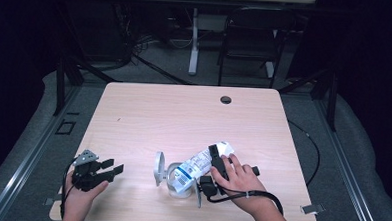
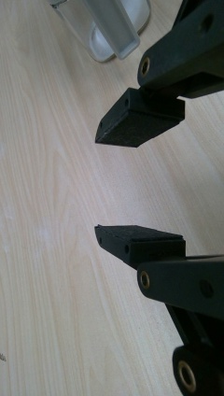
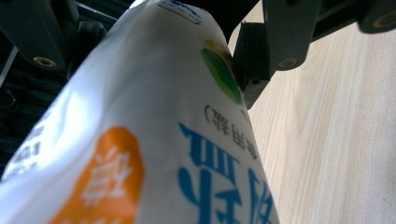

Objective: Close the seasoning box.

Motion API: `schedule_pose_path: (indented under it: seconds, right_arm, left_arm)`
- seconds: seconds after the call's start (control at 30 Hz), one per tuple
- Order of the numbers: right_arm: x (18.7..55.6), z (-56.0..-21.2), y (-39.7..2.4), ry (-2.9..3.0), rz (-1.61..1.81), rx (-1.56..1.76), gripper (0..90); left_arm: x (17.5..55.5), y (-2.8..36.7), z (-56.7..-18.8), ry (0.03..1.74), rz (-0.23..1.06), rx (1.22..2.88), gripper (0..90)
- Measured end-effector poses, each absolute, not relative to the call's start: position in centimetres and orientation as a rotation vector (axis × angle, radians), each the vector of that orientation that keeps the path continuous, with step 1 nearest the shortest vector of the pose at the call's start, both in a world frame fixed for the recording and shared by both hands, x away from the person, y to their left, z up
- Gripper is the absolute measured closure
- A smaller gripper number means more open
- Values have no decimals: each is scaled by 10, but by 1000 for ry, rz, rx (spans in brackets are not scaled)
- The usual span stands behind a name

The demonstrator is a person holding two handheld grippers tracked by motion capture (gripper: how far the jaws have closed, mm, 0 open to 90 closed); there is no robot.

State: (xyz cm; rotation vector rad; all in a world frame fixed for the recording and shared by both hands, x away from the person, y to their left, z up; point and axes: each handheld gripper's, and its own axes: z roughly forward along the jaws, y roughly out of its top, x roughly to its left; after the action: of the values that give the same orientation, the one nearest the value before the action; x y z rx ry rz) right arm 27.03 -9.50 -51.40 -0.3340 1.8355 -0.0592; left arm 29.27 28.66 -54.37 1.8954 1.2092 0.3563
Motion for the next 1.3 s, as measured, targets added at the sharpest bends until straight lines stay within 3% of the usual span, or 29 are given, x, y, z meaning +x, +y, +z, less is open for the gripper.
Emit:
schedule_pose_path:
  seconds: [1.3]
  right_arm:
    - [271,-513,-95,1827,-61,-351,405]
  left_arm:
    - [293,288,-544,1213,356,1899,490]
